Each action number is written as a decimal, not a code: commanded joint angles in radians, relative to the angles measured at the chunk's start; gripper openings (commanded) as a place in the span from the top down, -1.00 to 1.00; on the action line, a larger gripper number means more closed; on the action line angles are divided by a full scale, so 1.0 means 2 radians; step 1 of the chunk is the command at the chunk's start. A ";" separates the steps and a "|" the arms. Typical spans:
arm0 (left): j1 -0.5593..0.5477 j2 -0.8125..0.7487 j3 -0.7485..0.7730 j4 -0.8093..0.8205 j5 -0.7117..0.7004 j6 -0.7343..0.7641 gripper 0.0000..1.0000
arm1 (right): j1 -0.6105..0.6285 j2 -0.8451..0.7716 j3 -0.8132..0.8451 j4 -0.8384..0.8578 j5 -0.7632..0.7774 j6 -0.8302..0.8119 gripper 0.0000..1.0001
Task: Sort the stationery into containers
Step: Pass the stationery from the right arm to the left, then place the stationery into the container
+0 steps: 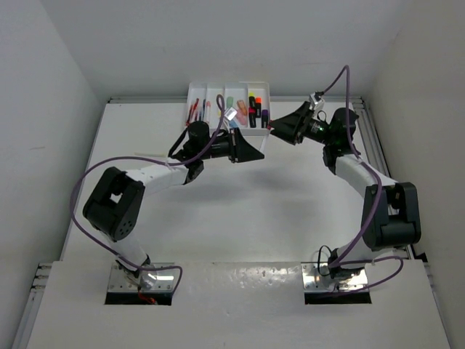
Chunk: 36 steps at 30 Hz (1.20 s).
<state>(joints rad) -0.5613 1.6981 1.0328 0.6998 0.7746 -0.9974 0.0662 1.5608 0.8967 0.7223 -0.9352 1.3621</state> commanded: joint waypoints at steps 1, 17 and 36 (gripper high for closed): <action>0.039 -0.024 0.027 -0.096 -0.013 0.083 1.00 | -0.015 -0.013 0.046 -0.081 -0.014 -0.076 -0.32; 0.163 0.215 0.374 -0.375 -0.316 0.316 0.92 | -0.102 -0.030 0.006 -0.205 0.017 -0.222 -0.32; 0.166 0.314 0.460 -0.332 -0.263 0.341 -0.52 | -0.091 -0.023 0.011 -0.241 0.020 -0.245 -0.32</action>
<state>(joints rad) -0.2348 2.3749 1.9022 -0.0288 0.1925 -0.3222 -0.1249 1.5398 0.9062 0.2329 -0.8978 0.9001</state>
